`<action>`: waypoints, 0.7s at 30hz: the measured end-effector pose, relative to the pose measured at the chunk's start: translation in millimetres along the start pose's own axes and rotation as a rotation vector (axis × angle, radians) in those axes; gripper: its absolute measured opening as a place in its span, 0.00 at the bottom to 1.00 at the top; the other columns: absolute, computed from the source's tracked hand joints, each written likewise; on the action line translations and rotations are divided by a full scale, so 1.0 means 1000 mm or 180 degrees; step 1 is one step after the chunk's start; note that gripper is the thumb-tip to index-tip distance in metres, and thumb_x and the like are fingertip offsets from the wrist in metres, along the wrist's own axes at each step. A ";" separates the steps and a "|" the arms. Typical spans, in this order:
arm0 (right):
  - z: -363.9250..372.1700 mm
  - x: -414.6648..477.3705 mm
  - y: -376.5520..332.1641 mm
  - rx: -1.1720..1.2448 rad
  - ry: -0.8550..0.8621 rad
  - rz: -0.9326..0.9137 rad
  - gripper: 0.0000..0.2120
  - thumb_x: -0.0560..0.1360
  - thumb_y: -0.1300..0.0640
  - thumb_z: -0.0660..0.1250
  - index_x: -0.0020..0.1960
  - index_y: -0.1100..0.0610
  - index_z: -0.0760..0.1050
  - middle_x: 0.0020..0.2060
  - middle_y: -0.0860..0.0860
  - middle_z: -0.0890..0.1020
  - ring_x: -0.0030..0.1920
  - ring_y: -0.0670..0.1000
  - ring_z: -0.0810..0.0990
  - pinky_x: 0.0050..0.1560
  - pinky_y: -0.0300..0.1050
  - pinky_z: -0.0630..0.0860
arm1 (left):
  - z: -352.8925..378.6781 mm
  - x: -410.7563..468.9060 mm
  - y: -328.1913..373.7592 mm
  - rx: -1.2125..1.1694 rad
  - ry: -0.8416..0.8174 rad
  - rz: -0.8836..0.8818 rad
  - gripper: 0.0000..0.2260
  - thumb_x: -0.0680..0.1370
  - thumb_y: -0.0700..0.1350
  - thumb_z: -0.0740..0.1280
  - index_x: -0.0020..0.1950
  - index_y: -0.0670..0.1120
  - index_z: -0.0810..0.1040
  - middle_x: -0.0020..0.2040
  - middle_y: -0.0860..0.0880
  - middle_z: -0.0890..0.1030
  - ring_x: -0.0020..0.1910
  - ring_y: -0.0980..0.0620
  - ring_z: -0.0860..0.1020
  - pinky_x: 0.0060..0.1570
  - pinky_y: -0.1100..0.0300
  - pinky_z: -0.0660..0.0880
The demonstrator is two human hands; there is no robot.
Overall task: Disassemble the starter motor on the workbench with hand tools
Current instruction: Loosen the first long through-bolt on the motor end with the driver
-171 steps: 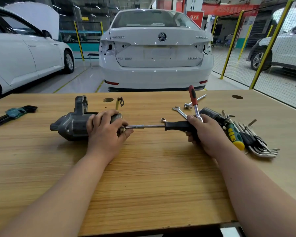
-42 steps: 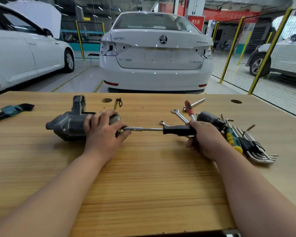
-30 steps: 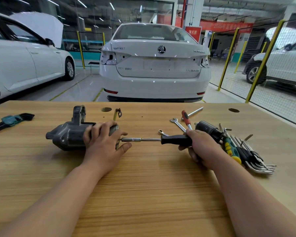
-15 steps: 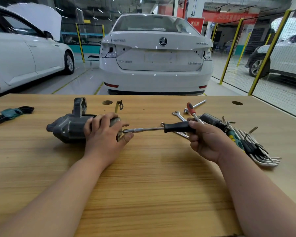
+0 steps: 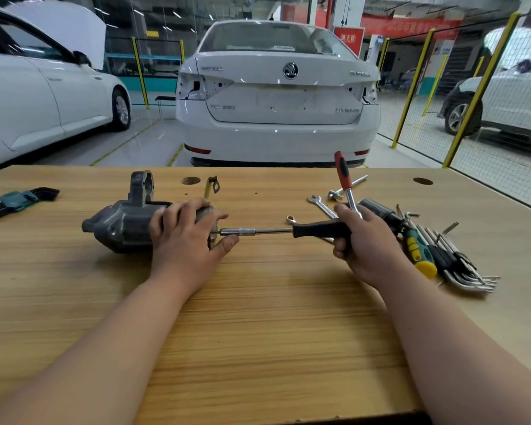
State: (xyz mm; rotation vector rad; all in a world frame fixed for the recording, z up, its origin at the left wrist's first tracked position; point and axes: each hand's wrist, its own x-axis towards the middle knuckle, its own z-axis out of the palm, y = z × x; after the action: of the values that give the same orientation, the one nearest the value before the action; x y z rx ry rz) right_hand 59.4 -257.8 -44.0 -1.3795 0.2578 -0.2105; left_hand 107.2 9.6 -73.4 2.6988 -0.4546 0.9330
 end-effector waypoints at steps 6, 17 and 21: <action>-0.002 0.000 -0.001 0.0144 -0.0183 0.0047 0.08 0.80 0.61 0.65 0.57 0.53 0.75 0.46 0.58 0.78 0.32 0.50 0.75 0.32 0.42 0.75 | 0.000 0.000 0.000 0.0018 0.0035 0.0007 0.24 0.72 0.69 0.54 0.63 0.61 0.73 0.66 0.52 0.67 0.67 0.50 0.56 0.65 0.54 0.44; -0.003 -0.001 -0.002 0.0062 -0.0126 0.0054 0.07 0.81 0.54 0.64 0.57 0.53 0.77 0.46 0.57 0.83 0.35 0.50 0.76 0.33 0.42 0.76 | -0.001 -0.001 0.002 -0.0102 -0.0002 0.0001 0.23 0.75 0.69 0.51 0.55 0.61 0.79 0.67 0.49 0.69 0.67 0.48 0.56 0.66 0.50 0.46; -0.003 0.002 0.001 -0.0107 0.0041 -0.0012 0.07 0.82 0.54 0.62 0.57 0.53 0.77 0.43 0.55 0.86 0.24 0.47 0.69 0.25 0.41 0.71 | -0.003 -0.002 0.004 -0.0177 -0.0011 -0.0003 0.23 0.73 0.68 0.51 0.51 0.58 0.81 0.67 0.48 0.69 0.67 0.47 0.57 0.67 0.49 0.47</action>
State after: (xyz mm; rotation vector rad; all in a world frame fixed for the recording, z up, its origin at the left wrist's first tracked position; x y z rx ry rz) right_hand 60.6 -261.1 -45.8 -1.4123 0.2705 -0.2190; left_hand 102.6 7.4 -71.2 2.6511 -0.4729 0.9022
